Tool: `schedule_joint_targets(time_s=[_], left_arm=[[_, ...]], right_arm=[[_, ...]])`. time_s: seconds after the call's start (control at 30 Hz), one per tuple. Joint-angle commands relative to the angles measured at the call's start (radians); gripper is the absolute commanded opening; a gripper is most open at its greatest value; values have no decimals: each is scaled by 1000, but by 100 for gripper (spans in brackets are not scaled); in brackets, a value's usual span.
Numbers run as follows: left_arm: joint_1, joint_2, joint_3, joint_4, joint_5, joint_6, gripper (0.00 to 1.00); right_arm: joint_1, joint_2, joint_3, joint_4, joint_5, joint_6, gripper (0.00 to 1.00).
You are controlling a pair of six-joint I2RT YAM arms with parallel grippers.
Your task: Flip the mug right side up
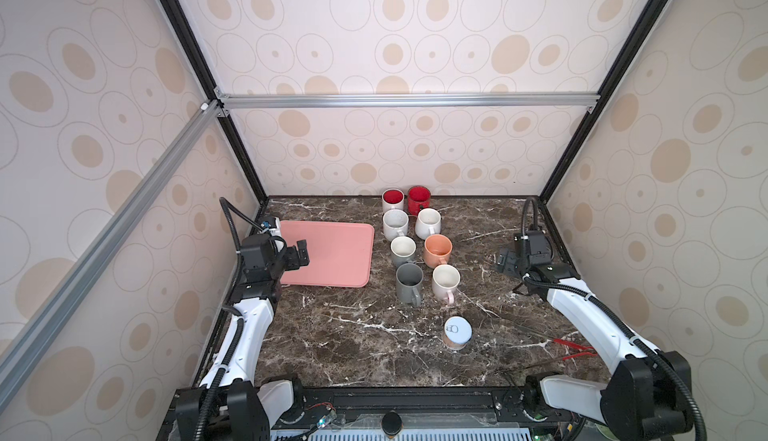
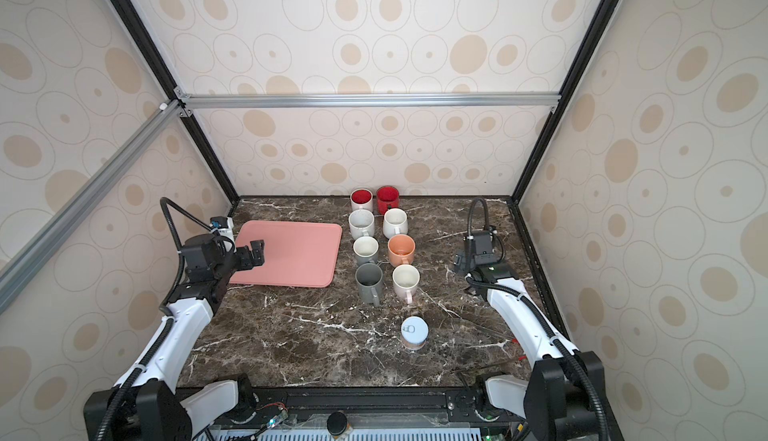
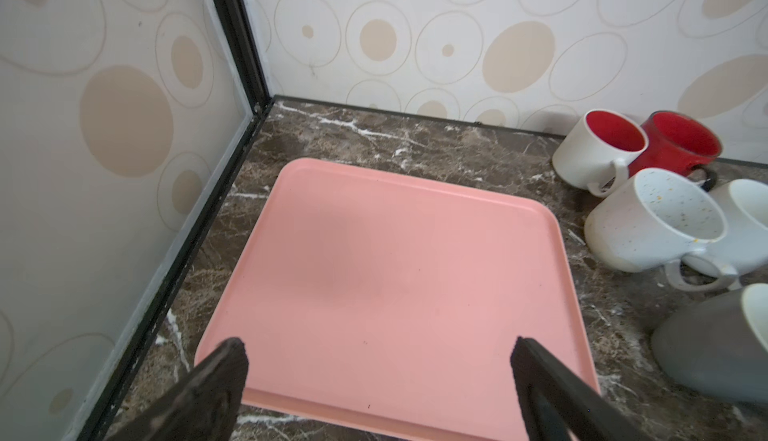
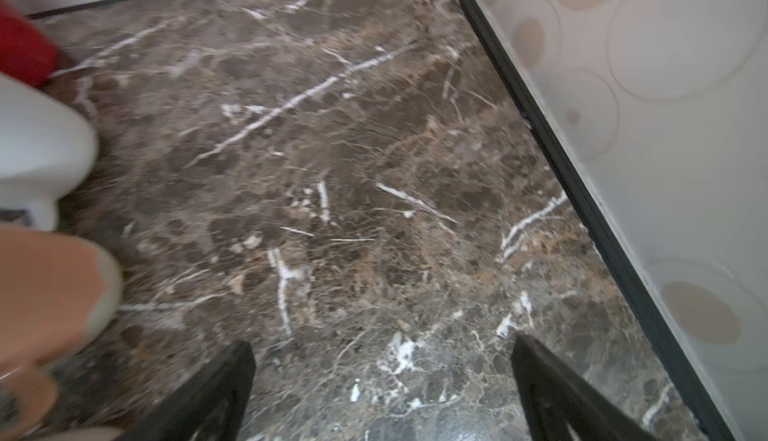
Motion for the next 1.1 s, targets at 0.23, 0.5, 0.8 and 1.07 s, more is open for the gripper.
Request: schedule_joint_targets(time_s=[0.23,0.5,0.8,1.07], left_arm=[[21,92,-212,455,-22,25,100],[21,191,-359,763,-24,-17,100],[15,307,-477,1150,-22,-35,100],[-17,389,-472,1254,5,-46,100]], right_arm=[[-33,-85,-305,513,-60,-129,100],[-32,-18,-410,793,-109,-198,100],[-33,90,-445,974,-142,-227,100],[-32,75,-470,1015,-170,-265,100]])
